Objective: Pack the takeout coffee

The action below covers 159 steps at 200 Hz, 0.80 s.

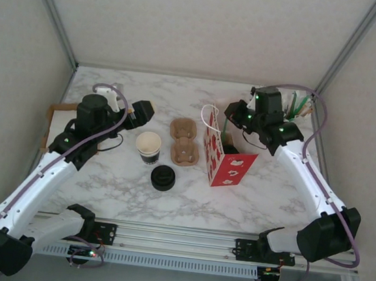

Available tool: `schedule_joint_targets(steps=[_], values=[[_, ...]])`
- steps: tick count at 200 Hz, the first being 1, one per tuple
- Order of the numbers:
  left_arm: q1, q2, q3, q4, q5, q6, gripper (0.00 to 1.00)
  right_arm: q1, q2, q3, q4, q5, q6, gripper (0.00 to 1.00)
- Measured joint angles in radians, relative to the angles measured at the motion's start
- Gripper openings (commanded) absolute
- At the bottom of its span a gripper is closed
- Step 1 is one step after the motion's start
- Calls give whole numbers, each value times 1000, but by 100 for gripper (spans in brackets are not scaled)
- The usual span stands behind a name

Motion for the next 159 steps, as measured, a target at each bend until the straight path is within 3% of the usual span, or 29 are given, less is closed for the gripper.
schedule_joint_targets(steps=[20, 74, 159], values=[[2, 11, 0, -13, -10, 0, 100, 13, 0, -1, -2, 18, -12, 26], [6, 14, 2, -56, -39, 0, 100, 14, -41, -1, -48, 59, -58, 40], [12, 14, 85, -166, -97, 0, 100, 14, -187, 18, -156, 68, -127, 86]])
